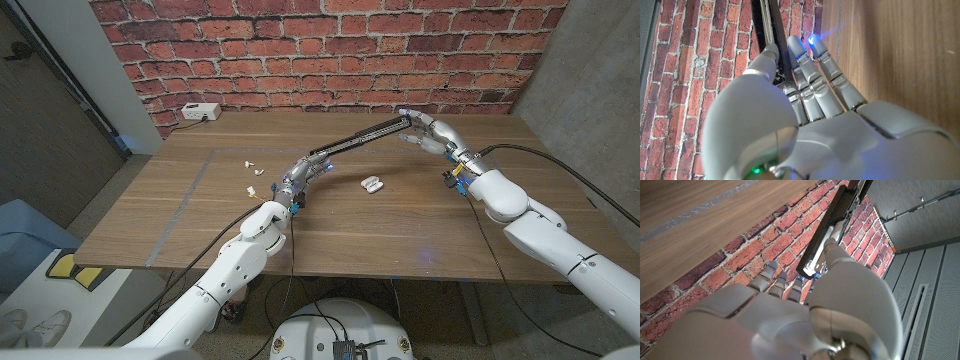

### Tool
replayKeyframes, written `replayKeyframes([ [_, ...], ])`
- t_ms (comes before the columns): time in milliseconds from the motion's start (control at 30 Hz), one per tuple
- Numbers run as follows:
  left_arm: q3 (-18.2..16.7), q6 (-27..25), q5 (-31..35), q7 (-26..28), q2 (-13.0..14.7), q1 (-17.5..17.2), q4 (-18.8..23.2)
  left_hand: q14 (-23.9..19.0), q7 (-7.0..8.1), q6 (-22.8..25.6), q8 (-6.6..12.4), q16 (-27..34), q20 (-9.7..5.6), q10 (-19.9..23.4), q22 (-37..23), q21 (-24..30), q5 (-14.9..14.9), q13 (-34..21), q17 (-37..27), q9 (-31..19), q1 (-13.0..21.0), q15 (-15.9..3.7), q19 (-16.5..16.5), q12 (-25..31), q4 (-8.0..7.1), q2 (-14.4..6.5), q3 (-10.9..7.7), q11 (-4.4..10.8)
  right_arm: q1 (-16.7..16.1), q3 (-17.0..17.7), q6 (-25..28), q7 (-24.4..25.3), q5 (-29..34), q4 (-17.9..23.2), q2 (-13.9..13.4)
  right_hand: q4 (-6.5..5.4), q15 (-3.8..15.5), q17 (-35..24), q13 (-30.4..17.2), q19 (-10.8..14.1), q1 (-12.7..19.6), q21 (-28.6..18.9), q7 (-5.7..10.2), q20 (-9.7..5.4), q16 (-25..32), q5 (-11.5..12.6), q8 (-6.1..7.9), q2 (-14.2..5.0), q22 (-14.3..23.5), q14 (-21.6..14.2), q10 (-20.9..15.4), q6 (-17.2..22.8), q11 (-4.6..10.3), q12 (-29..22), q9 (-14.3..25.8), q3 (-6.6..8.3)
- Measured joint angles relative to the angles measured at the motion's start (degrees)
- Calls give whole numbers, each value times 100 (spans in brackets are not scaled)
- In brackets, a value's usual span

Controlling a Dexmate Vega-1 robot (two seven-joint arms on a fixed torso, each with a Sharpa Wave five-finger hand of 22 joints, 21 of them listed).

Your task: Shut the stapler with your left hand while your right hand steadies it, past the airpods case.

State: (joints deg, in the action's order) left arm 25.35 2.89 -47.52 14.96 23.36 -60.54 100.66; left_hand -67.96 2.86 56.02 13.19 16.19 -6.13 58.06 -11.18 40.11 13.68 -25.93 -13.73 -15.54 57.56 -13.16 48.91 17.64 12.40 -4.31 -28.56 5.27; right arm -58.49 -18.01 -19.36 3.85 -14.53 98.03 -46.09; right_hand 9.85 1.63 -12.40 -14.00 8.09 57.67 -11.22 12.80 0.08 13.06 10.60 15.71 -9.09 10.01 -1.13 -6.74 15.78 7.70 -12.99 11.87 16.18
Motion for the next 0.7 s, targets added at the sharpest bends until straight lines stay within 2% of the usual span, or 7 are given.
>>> replayKeyframes([
  [33,1,0,0,0,1,0,1,0,0,0,0,0,0,1,0,0,0,0,0,0,0,0,0,0,0,0,0,-1,0,0,-30,-27,-34,0,0,-18,0,-1,0,0,43,0,-1,0,29,0,0,-43,0,0,-1,44,1,0,0,18],
  [167,11,-14,-39,-28,11,0,18,0,19,19,-22,0,0,10,0,0,-1,0,0,9,0,0,0,0,0,0,0,-10,1,14,-102,-95,-127,-42,34,-22,0,-11,0,24,198,0,1,-24,53,-22,41,-63,0,0,-203,248,191,-81,26,68],
  [433,26,-31,-70,-47,38,-29,76,0,19,18,-22,0,19,10,-1,38,-4,1,1,27,0,0,-43,-1,0,1,0,-10,-15,30,-154,-154,-225,-59,60,-46,0,-28,-26,10,283,-1,0,-70,74,-22,84,-41,-1,0,-370,410,120,-143,26,92],
  [533,35,-47,-80,-50,51,-38,97,0,19,18,-33,0,19,10,-1,59,-10,2,1,27,1,0,-43,-3,0,1,0,-10,-21,33,-155,-168,-247,-59,61,-69,0,-28,-26,32,321,-1,-2,-92,96,-22,106,-80,-1,0,-467,579,151,-165,34,115],
  [700,51,-59,-93,-55,69,-51,131,0,20,18,-39,0,19,10,-1,59,12,-8,1,25,1,0,-43,-13,0,1,0,-10,-35,39,-155,-178,-274,-59,61,-113,37,-54,-52,44,426,-1,2,-104,158,-22,225,-96,-1,-37,-745,944,222,-263,53,159],
])
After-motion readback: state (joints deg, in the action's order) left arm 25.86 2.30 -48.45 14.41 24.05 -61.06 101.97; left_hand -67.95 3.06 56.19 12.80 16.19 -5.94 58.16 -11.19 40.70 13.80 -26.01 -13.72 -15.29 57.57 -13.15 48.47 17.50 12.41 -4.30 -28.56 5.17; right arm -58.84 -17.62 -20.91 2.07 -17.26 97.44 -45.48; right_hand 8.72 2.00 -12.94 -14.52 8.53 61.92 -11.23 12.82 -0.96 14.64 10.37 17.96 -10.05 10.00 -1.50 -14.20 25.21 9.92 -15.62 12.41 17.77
